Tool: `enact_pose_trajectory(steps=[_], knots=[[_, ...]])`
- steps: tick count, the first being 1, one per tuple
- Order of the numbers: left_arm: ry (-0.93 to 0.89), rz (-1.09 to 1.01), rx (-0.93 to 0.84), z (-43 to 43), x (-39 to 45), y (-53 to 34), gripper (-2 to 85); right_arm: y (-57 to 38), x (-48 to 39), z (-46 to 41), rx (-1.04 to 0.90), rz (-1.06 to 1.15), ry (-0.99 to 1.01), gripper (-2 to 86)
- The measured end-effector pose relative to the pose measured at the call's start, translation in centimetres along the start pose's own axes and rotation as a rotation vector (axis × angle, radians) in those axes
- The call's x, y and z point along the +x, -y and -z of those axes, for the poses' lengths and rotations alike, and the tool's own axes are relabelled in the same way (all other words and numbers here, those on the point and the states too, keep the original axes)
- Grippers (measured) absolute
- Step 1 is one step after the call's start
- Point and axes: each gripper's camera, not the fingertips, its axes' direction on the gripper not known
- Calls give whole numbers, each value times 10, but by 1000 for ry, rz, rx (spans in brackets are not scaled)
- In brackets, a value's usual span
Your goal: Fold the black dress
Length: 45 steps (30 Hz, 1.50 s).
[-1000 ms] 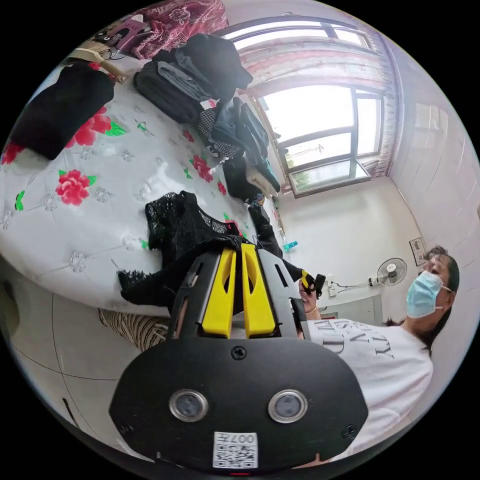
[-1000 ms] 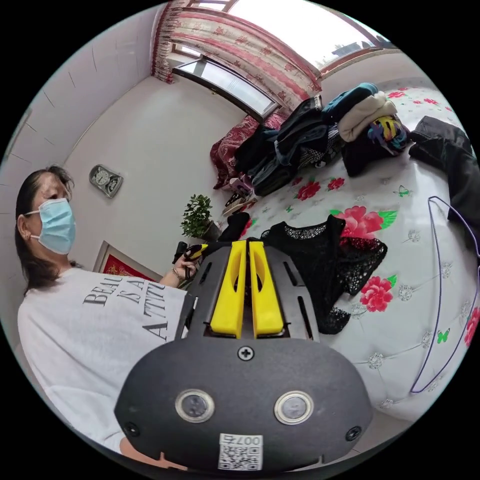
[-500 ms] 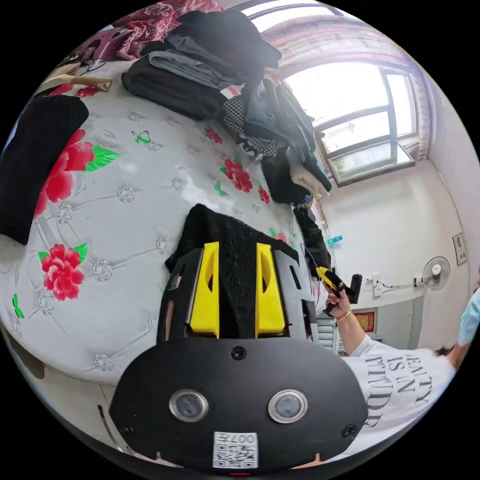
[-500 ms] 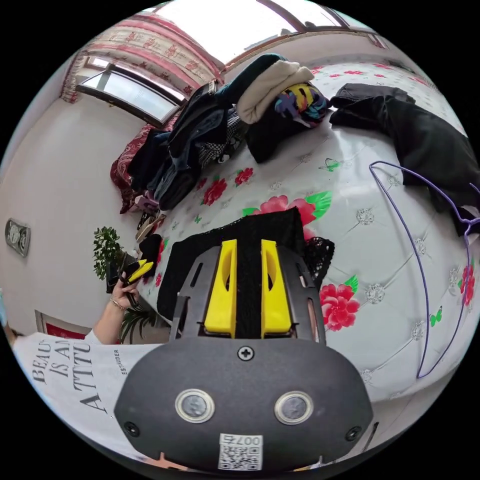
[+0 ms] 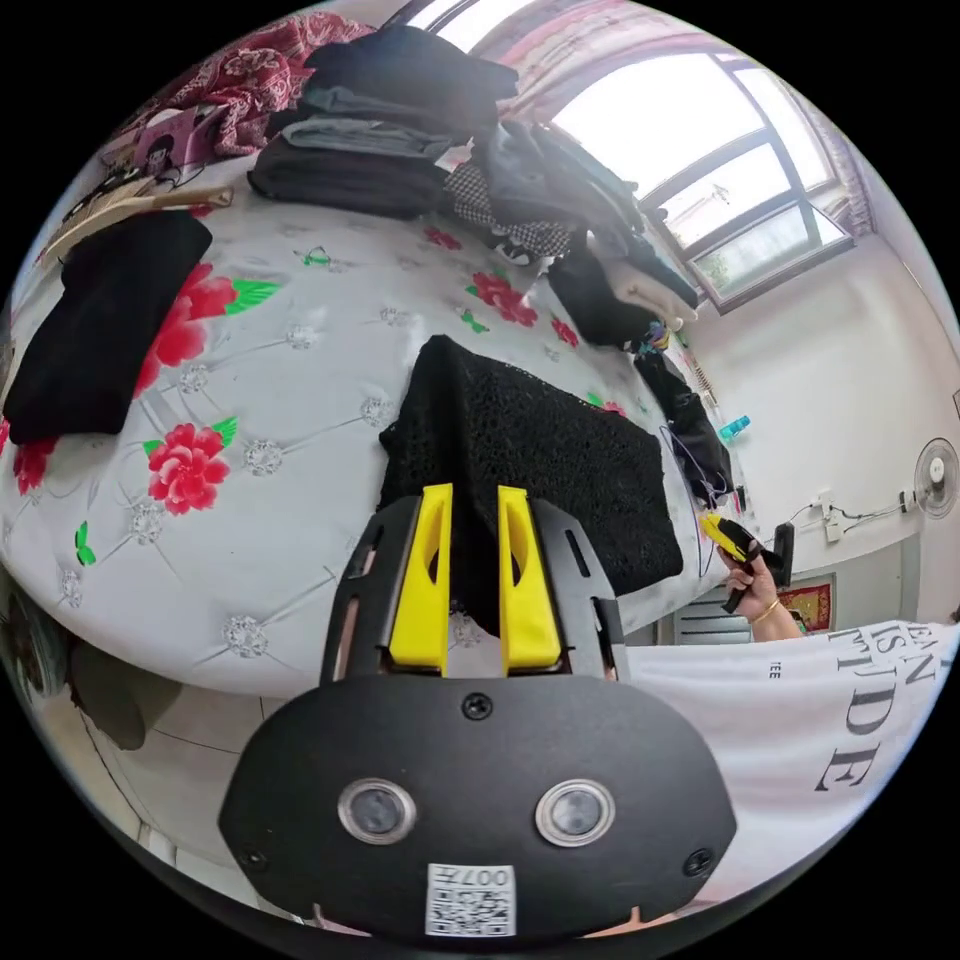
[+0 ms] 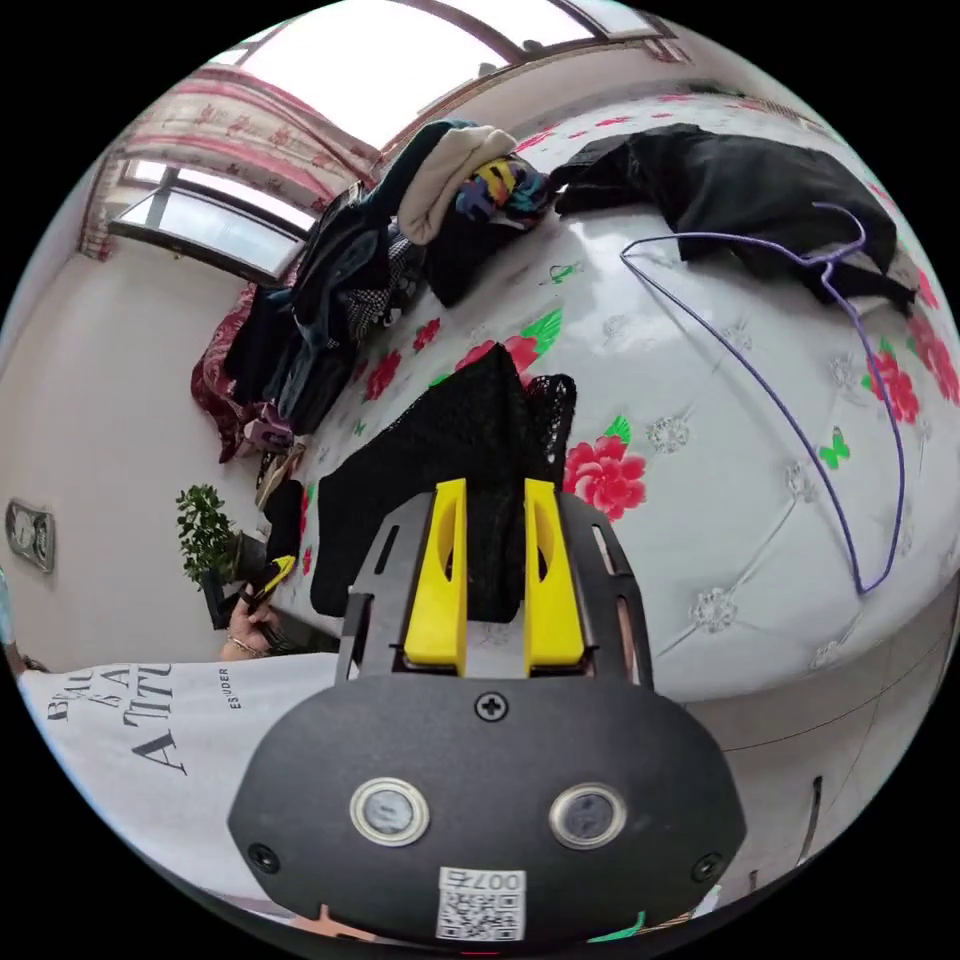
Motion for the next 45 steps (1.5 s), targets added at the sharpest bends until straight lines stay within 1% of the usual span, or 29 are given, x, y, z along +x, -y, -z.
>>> enact_pose_trajectory(steps=[2, 4, 5, 8, 11, 13, 15, 17, 19, 20, 22, 23, 25, 26, 28, 29, 31, 32, 34, 36, 39, 41, 42, 43, 44, 45], knots=[[-5, -12, 37, 17, 16, -14, 74, -21, 20, 10, 6, -130, 80, 73], [-25, -21, 47, 20, 40, -32, 75, -48, 37, 6, -30, -259, 154, 78], [-37, -30, 44, 18, 47, -35, 75, -52, 38, 3, -42, -275, 165, 79], [-115, -86, -3, -14, 86, -46, 79, -58, 37, -20, -124, -308, 192, 82], [-174, -78, -136, -74, 113, -52, 84, -46, 29, -35, -118, -343, 183, 70], [-82, -75, -232, -118, 122, -57, 80, -28, 18, -38, -95, -348, 159, 50], [17, -65, -307, -142, 121, -61, 74, -11, 2, -34, -92, -305, 108, 35], [24, -79, -289, -141, 122, -64, 68, 7, -26, -25, -71, -210, 59, 22], [52, -123, -289, -139, 125, -67, 60, 30, -87, -12, -49, 20, 3, 10], [59, -134, -286, -138, 125, -68, 60, 35, -107, -10, -47, 97, -11, 9], [51, -131, -269, -134, 119, -72, 58, 44, -203, -10, -63, 468, -83, 5], [42, -124, -265, -133, 116, -73, 57, 42, -228, -12, -74, 568, -102, 4], [-1, -92, -238, -129, 102, -78, 55, 26, -315, -33, -157, 925, -126, 4], [-14, -83, -230, -127, 98, -79, 54, 21, -332, -41, -186, 997, -119, 5], [-54, -51, -206, -119, 83, -87, 52, -3, -384, -84, -353, 1225, -108, 7], [-61, -47, -201, -117, 79, -90, 52, -10, -393, -97, -386, 1264, -109, 9], [-89, -34, -176, -102, 66, -106, 52, -37, -410, -154, -570, 1356, -123, 17], [-98, -27, -168, -98, 62, -111, 52, -44, -410, -169, -621, 1368, -125, 19], [-141, 28, -146, -82, 40, -133, 53, -67, -401, -219, -814, 1367, -140, 31], [-159, 87, -145, -73, 22, -150, 55, -73, -394, -230, -878, 1339, -90, 38], [-184, 158, -135, -56, -6, -174, 60, -58, -389, -203, -824, 1330, 29, 49], [-213, 201, -113, -45, -22, -184, 69, -33, -379, -181, -750, 1276, 47, 55], [-238, 229, -96, -38, -32, -189, 78, -7, -366, -167, -699, 1185, 57, 59], [-264, 258, -72, -32, -42, -191, 89, 23, -347, -153, -651, 1047, 65, 64], [-278, 274, -57, -28, -47, -192, 97, 38, -335, -147, -630, 966, 68, 67], [-313, 310, -24, -22, -59, -193, 113, 68, -305, -136, -600, 793, 86, 74]])
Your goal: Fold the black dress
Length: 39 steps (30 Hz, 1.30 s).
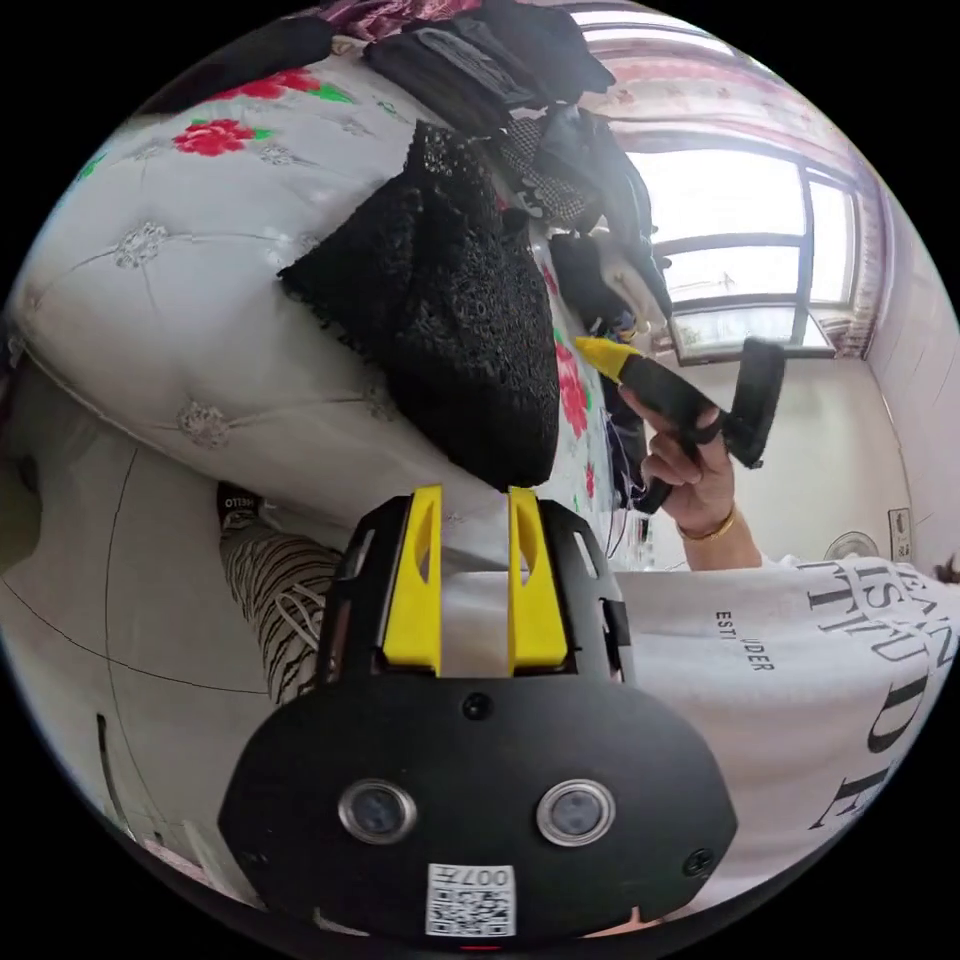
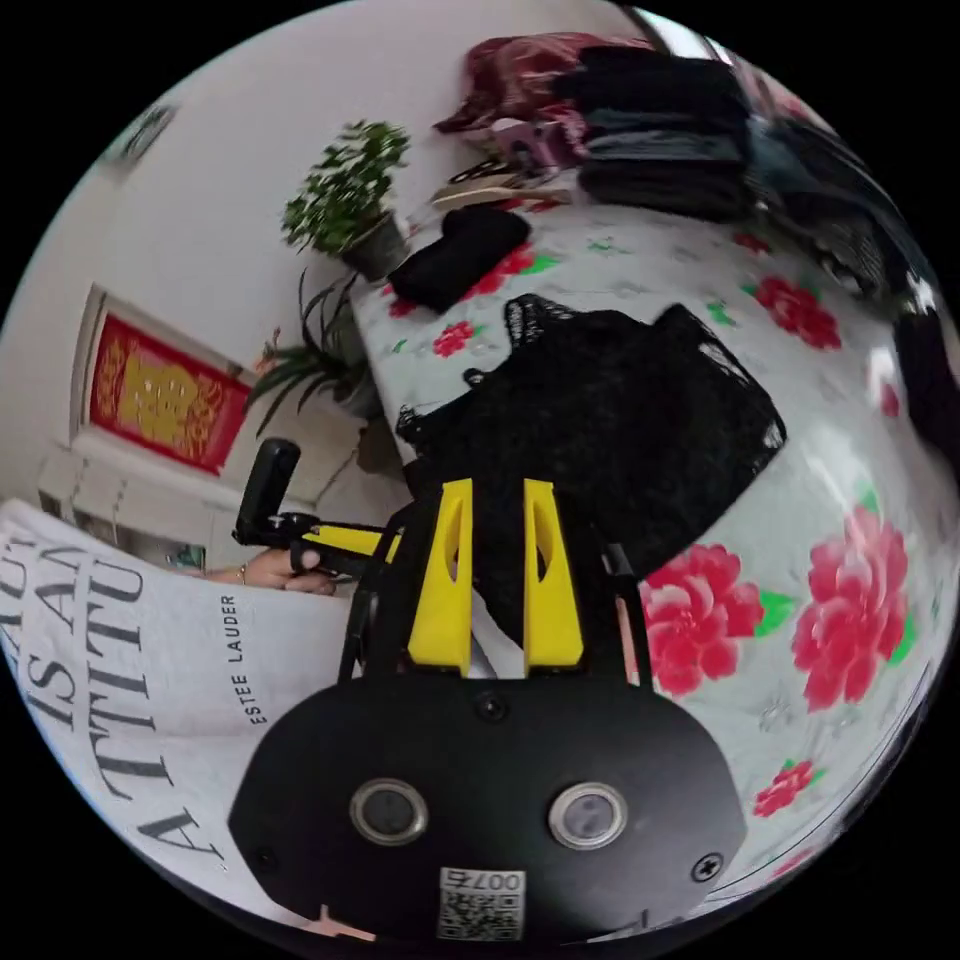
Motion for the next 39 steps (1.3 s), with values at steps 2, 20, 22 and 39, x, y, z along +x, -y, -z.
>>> enact_pose_trajectory(steps=[2, 20, 22, 39], knots=[[-69, 43, 62, 13, -14, 4, 136, -22, 54, 21, 58, -229, 82, 84], [-318, 70, 145, 88, -66, 127, 21, -7, 96, 28, 204, -491, 585, 19], [-335, -19, 224, 134, -50, 170, 16, 48, 63, 50, 255, -359, 588, 11], [-80, -183, 587, 405, -76, 265, 42, 251, -179, -58, 270, 104, 479, 20]])
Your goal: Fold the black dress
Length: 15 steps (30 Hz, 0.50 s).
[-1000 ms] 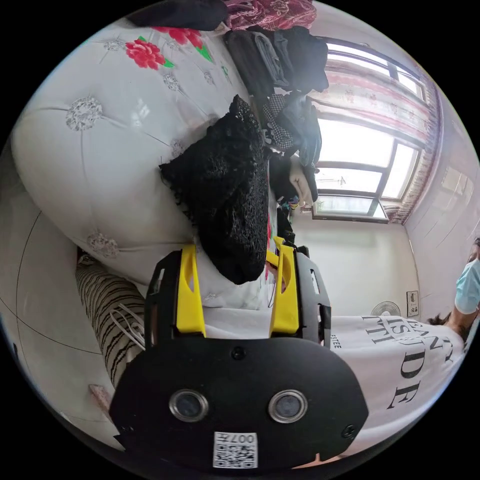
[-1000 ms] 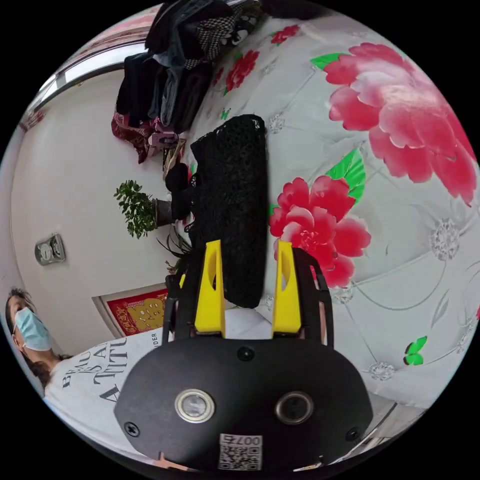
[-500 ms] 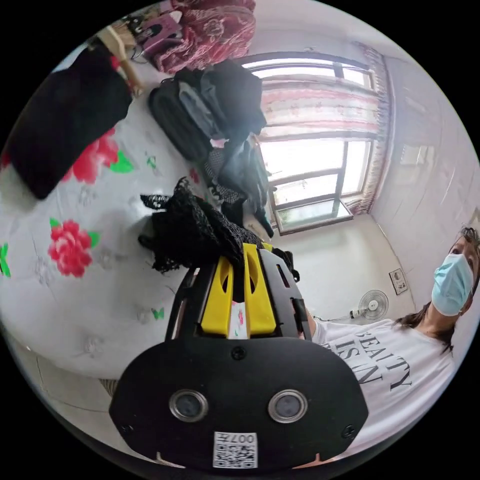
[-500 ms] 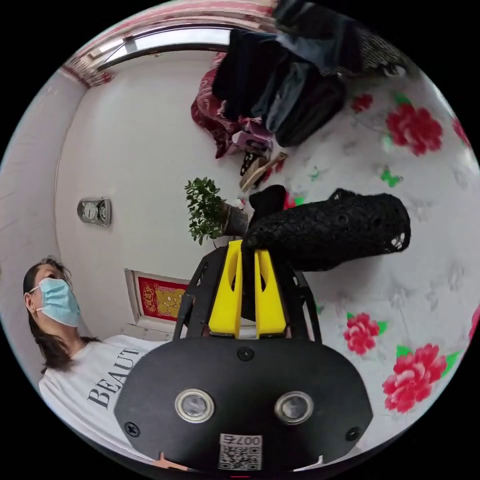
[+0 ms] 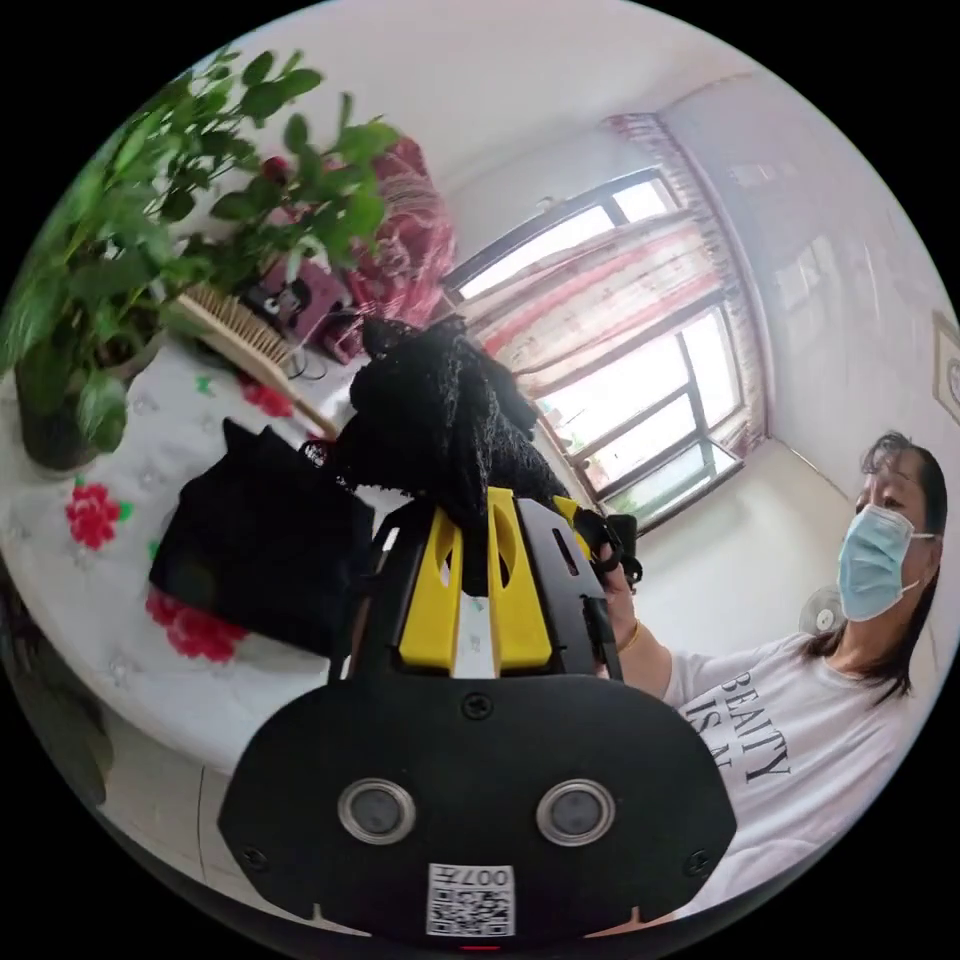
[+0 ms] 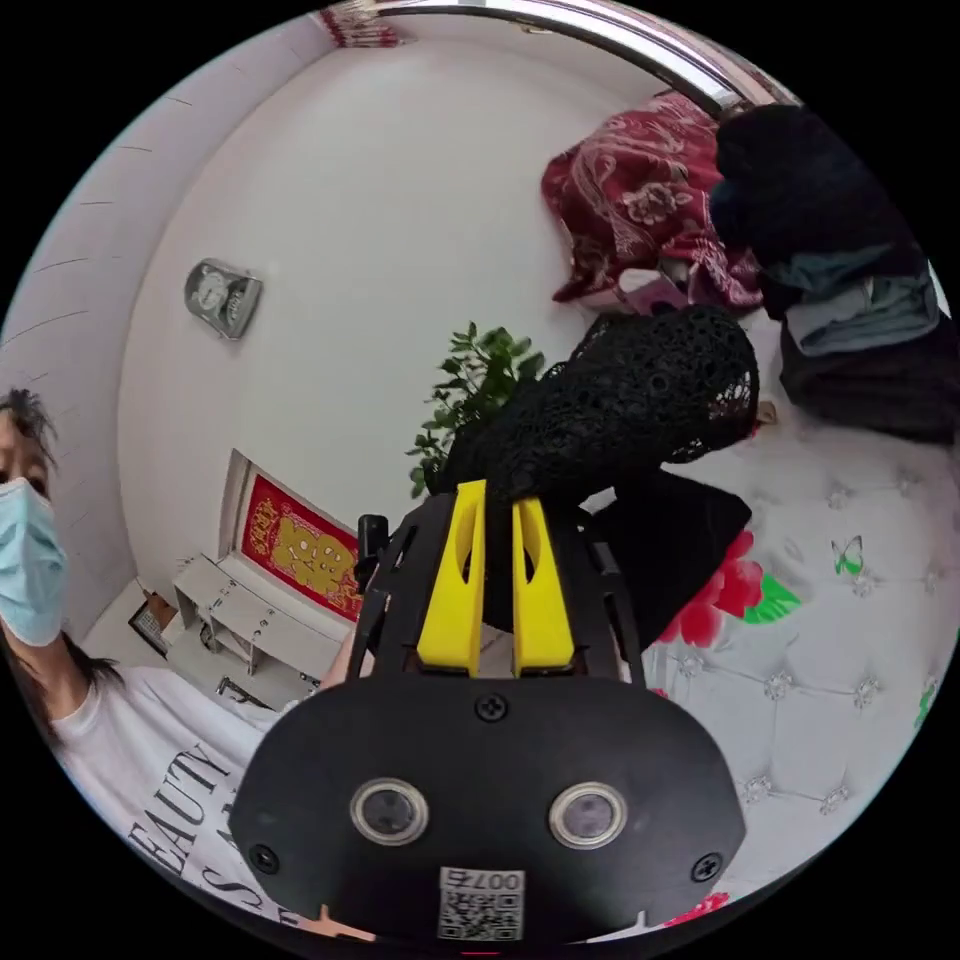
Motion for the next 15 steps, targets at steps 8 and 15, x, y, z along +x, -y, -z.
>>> enact_pose_trajectory(steps=[8, 15], knots=[[445, 314, -182, -23, -78, -164, 74, -112, 48, -63, -527, -43, -348, 50], [571, -2, -401, -137, 42, -220, 60, -249, 28, -18, -924, 91, -854, 51]])
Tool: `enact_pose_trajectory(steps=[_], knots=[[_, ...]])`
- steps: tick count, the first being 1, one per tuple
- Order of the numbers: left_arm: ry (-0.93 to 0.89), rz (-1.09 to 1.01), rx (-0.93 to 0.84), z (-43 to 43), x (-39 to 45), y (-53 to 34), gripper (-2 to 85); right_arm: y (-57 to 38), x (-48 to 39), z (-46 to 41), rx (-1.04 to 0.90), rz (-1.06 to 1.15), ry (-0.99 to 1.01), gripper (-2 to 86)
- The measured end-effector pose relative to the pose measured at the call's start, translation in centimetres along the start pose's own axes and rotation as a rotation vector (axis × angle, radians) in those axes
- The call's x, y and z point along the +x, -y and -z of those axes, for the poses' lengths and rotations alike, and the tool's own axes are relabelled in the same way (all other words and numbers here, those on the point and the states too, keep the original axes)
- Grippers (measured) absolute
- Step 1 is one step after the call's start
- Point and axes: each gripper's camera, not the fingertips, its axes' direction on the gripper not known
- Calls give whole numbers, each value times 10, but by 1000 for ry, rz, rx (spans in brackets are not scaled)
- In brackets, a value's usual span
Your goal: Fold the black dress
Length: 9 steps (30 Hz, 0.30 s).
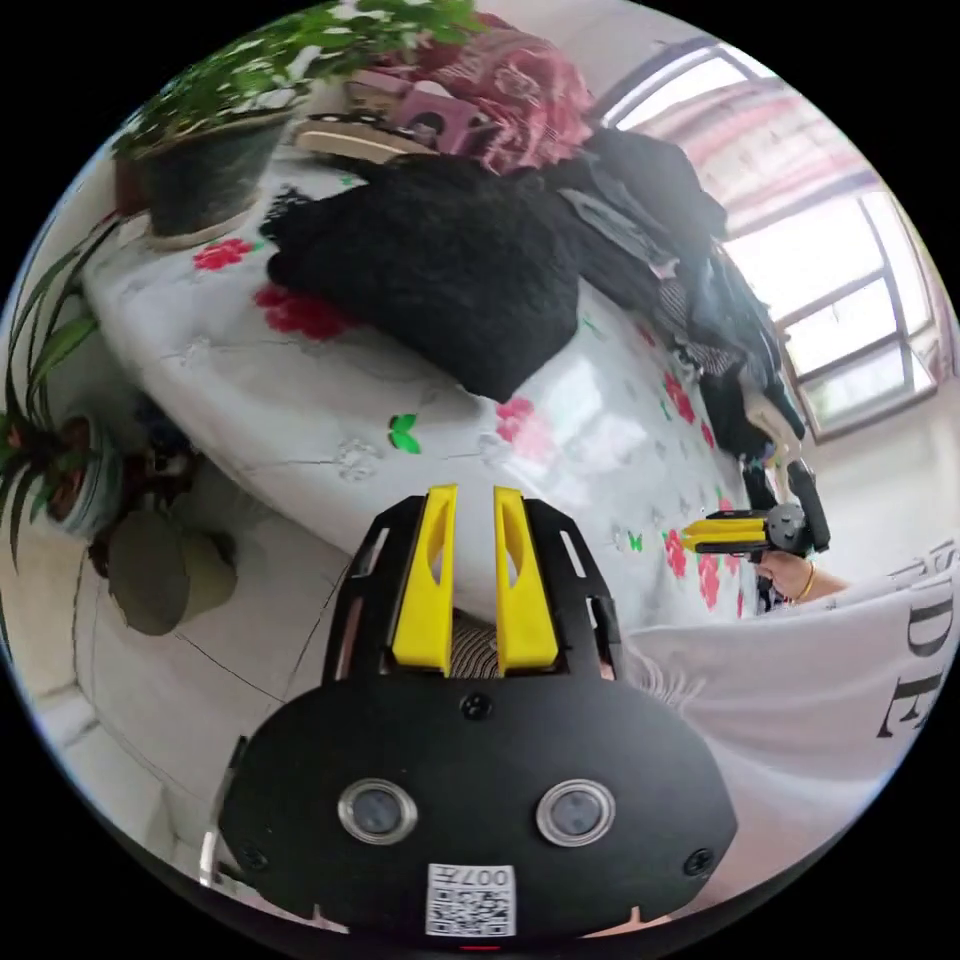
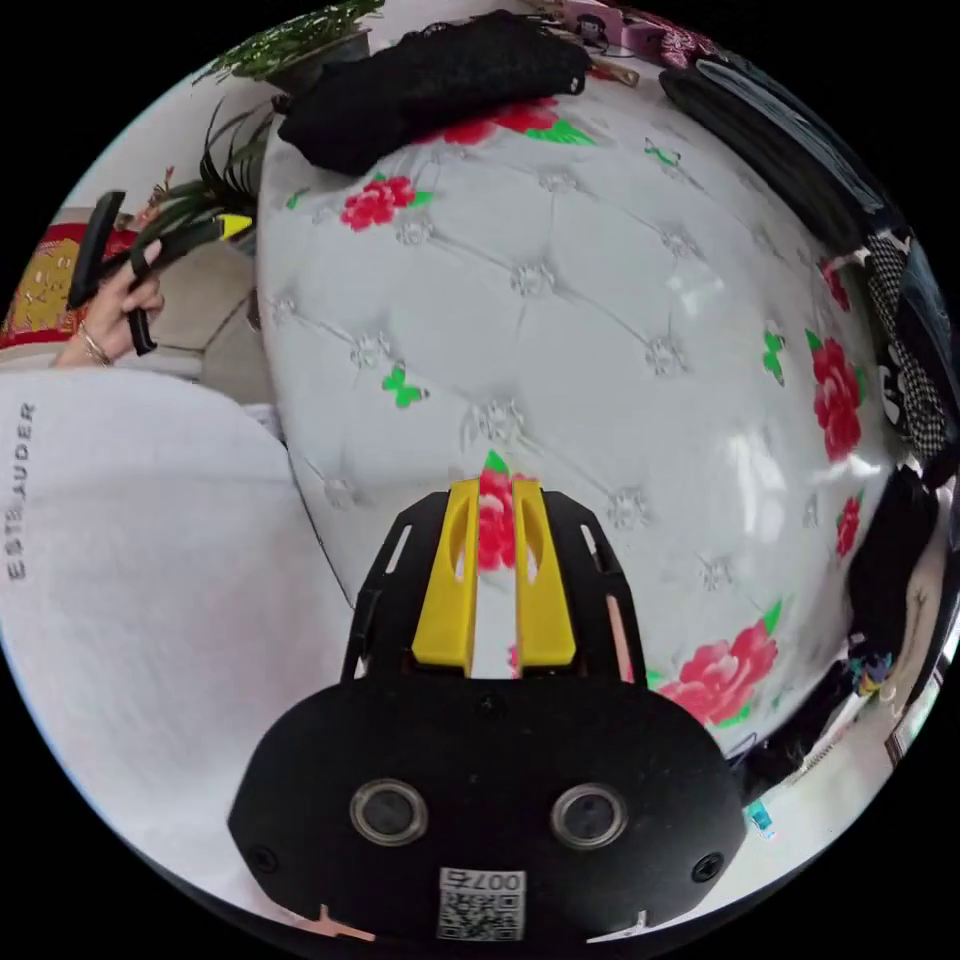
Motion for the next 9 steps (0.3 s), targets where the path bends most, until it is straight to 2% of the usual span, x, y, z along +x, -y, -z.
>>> enact_pose_trajectory(steps=[3, 6, 9], knots=[[-21, -218, -125, -44, 89, 22, 58, -25, -22, -29, -74, 4, -83, 50], [2, -385, -174, -77, 177, 33, 54, -40, -40, -33, 90, -16, -87, 51], [-13, -449, -217, -107, 252, 35, 51, -49, -27, -35, 198, -132, 61, 52]])
